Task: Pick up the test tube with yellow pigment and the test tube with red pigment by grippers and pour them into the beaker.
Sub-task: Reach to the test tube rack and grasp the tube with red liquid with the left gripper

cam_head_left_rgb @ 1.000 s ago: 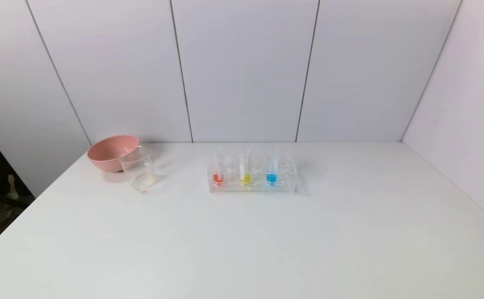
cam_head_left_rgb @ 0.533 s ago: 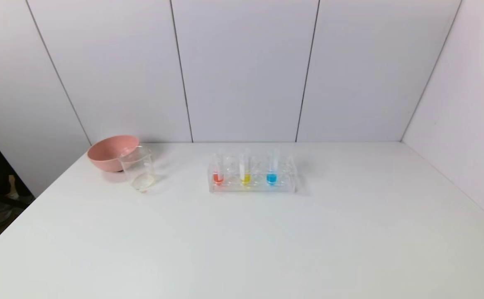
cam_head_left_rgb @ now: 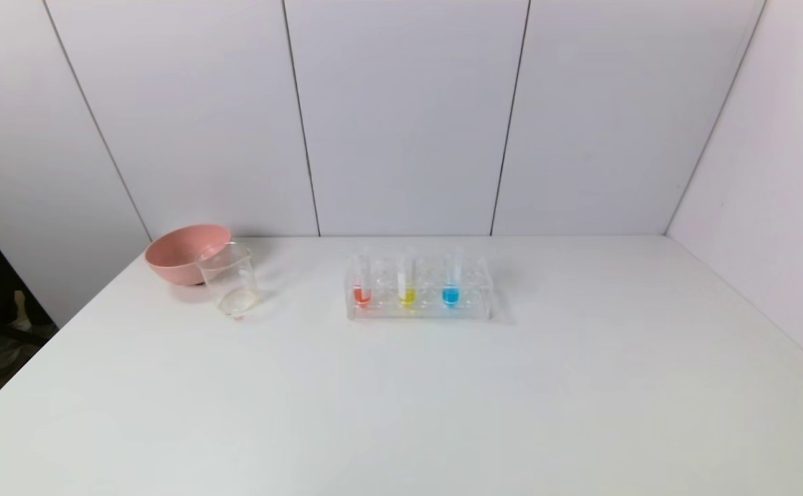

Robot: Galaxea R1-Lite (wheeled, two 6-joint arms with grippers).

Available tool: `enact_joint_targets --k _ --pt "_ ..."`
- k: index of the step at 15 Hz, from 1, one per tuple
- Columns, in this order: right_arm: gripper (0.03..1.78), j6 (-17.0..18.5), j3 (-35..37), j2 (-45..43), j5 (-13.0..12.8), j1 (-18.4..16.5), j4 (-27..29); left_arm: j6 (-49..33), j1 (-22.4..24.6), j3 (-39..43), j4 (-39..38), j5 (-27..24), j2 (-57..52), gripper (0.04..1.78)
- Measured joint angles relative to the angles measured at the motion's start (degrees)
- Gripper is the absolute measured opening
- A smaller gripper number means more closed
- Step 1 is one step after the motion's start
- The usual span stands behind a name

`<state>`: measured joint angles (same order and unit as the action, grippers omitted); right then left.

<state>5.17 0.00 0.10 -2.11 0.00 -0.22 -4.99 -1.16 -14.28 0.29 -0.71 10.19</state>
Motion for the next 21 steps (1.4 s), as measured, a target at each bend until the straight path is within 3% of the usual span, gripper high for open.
enact_joint_targets --k 4,8,11,13,16,21 --pt "1.71 0.01 0.0 0.0 0.0 0.0 0.0 0.04 -2.95 -10.86 -1.94 -3.08 15.38 1.76" --pt "1.71 0.0 0.0 0.0 0.0 0.0 -0.02 0.04 -4.68 -17.86 -6.55 -10.95 32.28 1.76" --pt "1.71 0.0 0.0 0.0 0.0 0.0 0.0 -0.09 -10.44 -19.87 -11.79 -12.98 43.33 1.76" --pt "1.71 0.01 0.0 0.0 0.0 0.0 0.0 -1.05 -17.2 -21.27 -13.15 -10.56 49.75 1.76" --pt "1.71 0.0 0.0 0.0 0.0 0.0 0.0 -5.46 -27.53 -24.86 -13.74 -2.65 58.62 1.76" --pt "1.71 0.0 0.0 0.0 0.0 0.0 0.0 -10.97 -36.73 -29.77 -19.44 12.23 74.2 1.76"
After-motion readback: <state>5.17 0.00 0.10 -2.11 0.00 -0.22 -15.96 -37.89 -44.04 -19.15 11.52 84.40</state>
